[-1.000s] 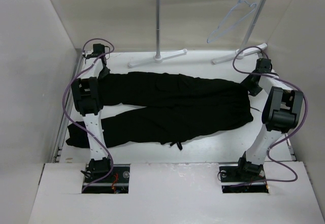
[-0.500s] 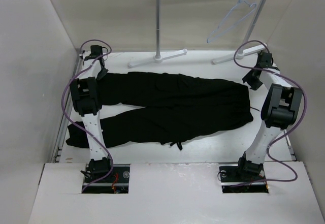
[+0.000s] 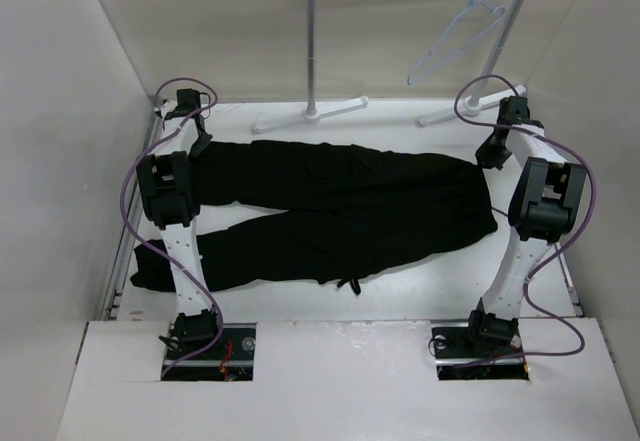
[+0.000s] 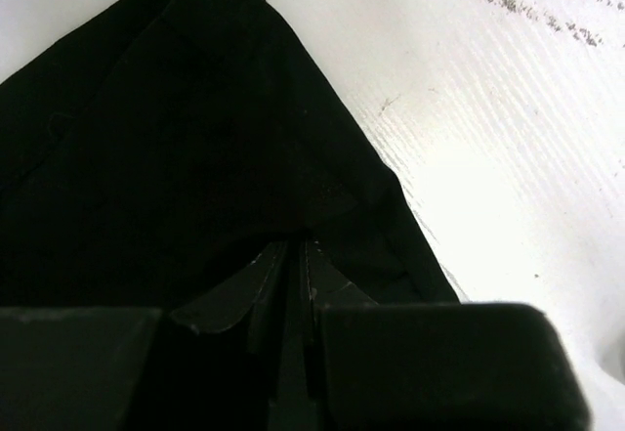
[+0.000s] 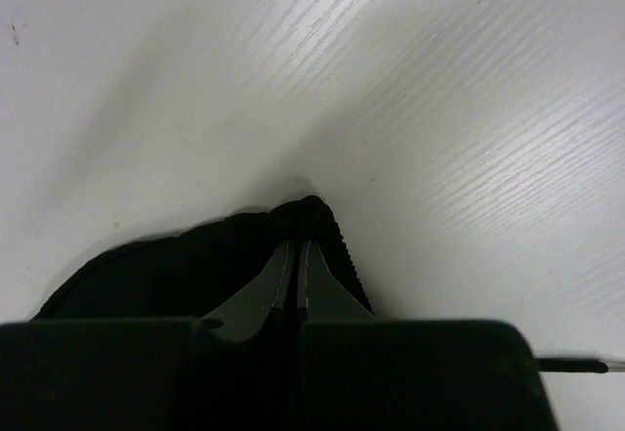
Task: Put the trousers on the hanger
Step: Flatten out the trousers at the center of the board.
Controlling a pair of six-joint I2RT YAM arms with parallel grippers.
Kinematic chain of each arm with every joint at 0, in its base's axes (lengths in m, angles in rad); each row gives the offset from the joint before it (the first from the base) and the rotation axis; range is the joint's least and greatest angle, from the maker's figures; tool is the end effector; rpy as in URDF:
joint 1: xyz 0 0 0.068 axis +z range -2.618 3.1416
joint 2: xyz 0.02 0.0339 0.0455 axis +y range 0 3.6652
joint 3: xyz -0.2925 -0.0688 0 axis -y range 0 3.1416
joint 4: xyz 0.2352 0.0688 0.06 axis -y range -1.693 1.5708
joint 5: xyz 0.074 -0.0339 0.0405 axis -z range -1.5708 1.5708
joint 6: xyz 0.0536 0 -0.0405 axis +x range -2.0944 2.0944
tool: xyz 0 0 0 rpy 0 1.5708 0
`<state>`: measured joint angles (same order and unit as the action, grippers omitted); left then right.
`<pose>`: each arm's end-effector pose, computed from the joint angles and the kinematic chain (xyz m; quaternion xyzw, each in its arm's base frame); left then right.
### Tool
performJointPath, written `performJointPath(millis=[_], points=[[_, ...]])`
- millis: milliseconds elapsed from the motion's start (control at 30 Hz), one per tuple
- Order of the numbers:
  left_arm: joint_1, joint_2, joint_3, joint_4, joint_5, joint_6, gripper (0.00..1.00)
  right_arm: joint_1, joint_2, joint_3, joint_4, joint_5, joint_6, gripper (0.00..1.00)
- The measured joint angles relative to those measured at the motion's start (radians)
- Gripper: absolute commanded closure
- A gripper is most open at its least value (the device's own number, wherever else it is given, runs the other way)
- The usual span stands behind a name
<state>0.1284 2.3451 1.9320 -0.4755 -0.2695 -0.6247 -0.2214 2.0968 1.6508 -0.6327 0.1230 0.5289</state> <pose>0.5370 0.0837 0.1856 -0.3852 0.8519 0.0413 0.3524 0.4522 -0.1085 0.2070 0.3686 0.8952 -0.0217 0.2494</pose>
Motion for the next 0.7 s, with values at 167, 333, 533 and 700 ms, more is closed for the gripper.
performJointPath(millis=[167,333,533,700], points=[[0.010,0.000,0.002,0.023,0.019,-0.033,0.93,-0.001,0.000,0.013,0.007,0.000,0.041,1.00],[0.016,0.066,0.159,0.017,0.027,-0.058,0.93,-0.002,0.001,0.107,0.023,-0.006,0.098,0.98],[0.022,0.092,0.278,0.039,0.027,-0.073,0.83,-0.003,0.002,0.167,0.126,-0.023,0.184,0.93],[0.031,-0.031,0.058,0.082,0.055,-0.077,0.52,-0.016,0.000,0.116,0.151,-0.026,0.229,0.76]])
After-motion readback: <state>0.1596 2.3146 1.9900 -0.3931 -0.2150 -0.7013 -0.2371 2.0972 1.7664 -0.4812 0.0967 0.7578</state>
